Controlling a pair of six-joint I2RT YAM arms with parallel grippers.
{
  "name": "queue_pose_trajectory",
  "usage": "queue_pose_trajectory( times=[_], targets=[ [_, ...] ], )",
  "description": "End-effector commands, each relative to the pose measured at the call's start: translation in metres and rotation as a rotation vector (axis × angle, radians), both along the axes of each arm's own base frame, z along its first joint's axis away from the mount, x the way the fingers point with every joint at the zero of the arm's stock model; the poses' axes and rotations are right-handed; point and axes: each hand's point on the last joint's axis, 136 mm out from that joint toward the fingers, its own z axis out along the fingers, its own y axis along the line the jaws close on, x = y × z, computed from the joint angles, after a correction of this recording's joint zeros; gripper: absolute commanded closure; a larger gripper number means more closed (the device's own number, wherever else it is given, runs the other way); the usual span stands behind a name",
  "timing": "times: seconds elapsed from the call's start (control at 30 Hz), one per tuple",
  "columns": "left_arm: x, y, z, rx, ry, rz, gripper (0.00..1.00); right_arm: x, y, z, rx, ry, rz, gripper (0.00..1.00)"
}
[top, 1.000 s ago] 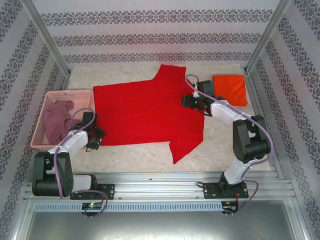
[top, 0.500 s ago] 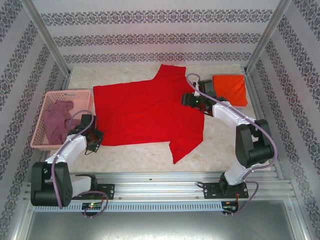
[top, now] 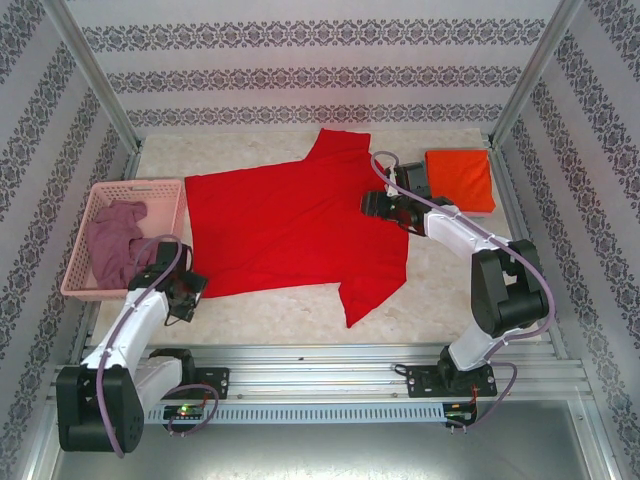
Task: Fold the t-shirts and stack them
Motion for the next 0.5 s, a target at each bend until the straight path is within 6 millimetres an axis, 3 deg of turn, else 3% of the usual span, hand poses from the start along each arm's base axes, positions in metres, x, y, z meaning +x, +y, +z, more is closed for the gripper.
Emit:
queue_pose_trajectory(
  times=[0.0, 0.13, 0.27, 0.47],
  targets=[
    [0.012, 0.008, 0.024, 0.044, -0.034, -0.007, 0.36, -0.001, 0.0, 0.008, -0.01, -0.03, 0.005, 0.38],
    [0.049, 0.004, 0.031, 0.025, -0.034, -0.059, 0.38, 0.0, 0.003, 0.007, 0.007, -0.026, 0.005, 0.38],
    [0.076, 0.006, 0.022, 0.031, 0.02, -0.073, 0.39, -0.001, 0.005, 0.009, 0.009, -0.024, 0.008, 0.38],
    [0.095, 0.003, 0.002, 0.002, 0.058, -0.055, 0.42, -0.001, 0.003, 0.009, -0.002, -0.025, -0.001, 0.37]
  ],
)
